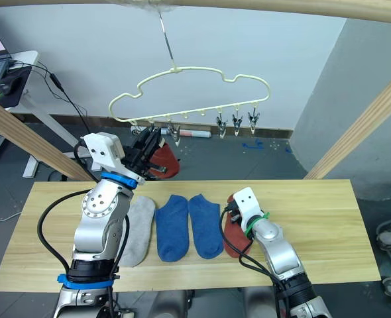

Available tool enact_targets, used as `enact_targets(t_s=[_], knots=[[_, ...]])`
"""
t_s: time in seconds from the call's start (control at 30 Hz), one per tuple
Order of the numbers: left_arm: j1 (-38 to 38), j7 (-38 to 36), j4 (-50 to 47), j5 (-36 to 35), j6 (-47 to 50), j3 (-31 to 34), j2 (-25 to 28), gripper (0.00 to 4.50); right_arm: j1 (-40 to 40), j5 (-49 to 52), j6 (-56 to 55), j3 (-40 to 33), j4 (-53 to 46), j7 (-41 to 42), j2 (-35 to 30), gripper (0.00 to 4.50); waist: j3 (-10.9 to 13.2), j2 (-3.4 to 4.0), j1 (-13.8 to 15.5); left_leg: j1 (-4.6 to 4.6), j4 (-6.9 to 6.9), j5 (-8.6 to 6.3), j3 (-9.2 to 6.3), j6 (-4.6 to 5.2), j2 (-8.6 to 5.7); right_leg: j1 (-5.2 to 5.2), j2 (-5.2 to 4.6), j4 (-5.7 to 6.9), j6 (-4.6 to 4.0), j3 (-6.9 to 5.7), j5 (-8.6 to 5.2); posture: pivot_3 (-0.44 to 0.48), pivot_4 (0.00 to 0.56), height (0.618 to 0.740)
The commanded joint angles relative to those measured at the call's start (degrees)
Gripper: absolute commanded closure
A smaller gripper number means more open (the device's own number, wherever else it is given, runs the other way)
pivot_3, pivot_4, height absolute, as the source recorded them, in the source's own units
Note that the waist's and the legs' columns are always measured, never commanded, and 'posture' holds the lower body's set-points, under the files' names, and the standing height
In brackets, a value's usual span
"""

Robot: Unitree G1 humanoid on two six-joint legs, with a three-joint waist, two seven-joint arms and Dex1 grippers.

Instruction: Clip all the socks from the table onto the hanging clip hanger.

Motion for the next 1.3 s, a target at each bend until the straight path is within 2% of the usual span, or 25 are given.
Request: enact_targets(t_s=[0.03,0.07,0.13,0.3,0.53,0.8,1.03,1.3], knots=[[1.0,-1.6,-3.3,-2.4,1.8,1.0,1.0,4.34,0.9,-0.1,-1.8,0.4,-1.7,2.3,-1.7,4.31,0.0,0.0,0.0,0.0,0.0,0.0,0.0,0.0,0.0,0.0,0.0,0.0,0.01,0.0,-0.01,0.001,0.328,0.735],[1.0,-2.1,-3.8,-3.2,2.6,1.2,1.3,4.34,0.8,0.2,-2.2,0.6,-2.7,3.2,-2.2,4.5,0.0,0.0,0.0,0.0,0.0,0.0,0.0,0.0,0.0,0.0,0.0,0.0,0.02,0.0,-0.01,0.001,0.328,0.735],[1.0,-3.1,-4.7,-4.6,4.1,1.5,1.9,4.34,0.4,0.4,-3.1,1.2,-4.5,5.2,-3.1,4.5,0.0,0.0,0.0,0.0,-0.01,0.0,0.0,0.0,0.01,0.0,0.0,0.0,0.02,-0.01,-0.01,0.001,0.323,0.735],[-0.4,-6.4,-8.1,-12.3,12.7,3.3,4.6,4.34,-7.1,0.3,-4.7,6.5,-11.5,16.3,-8.0,4.5,0.0,0.01,-0.6,0.0,0.01,0.0,0.01,-0.01,0.01,-0.01,0.02,0.0,0.03,0.0,-0.02,-0.002,0.317,0.735],[-4.3,-7.2,-9.3,-21.7,23.0,6.3,7.0,4.34,-21.2,-1.1,-5.3,12.4,-7.2,24.8,-7.4,4.5,0.0,-0.01,-0.9,0.0,0.01,0.03,-0.11,-0.05,0.06,-0.01,0.09,0.1,-0.15,-0.12,0.09,-0.006,0.304,0.735],[-4.5,-7.4,-10.3,-27.2,29.4,7.6,8.2,4.34,-28.7,-2.5,-6.9,12.9,0.7,24.3,-2.3,4.5,0.0,-0.02,-0.7,-0.08,-0.01,0.08,-0.12,-0.15,-0.01,-0.02,-0.07,-0.02,-0.27,-0.18,0.16,-0.005,0.294,0.735],[-3.8,-8.3,-10.4,-29.4,31.8,8.4,9.9,4.34,-30.4,-3.0,-8.9,11.8,2.3,23.7,-1.4,4.5,0.0,-0.02,-0.7,-0.05,0.01,0.08,-0.15,-0.15,0.01,-0.02,-0.07,0.06,-0.27,-0.2,0.16,-0.005,0.29,0.735],[-3.8,-7.9,-11.0,-29.8,32.6,8.1,9.2,4.34,-31.9,-3.1,-9.6,12.2,3.9,24.6,-0.5,4.5,0.0,-0.02,-0.7,-0.05,0.01,0.09,-0.15,-0.17,0.01,-0.02,-0.07,0.09,-0.27,-0.21,0.16,-0.003,0.29,0.735]])
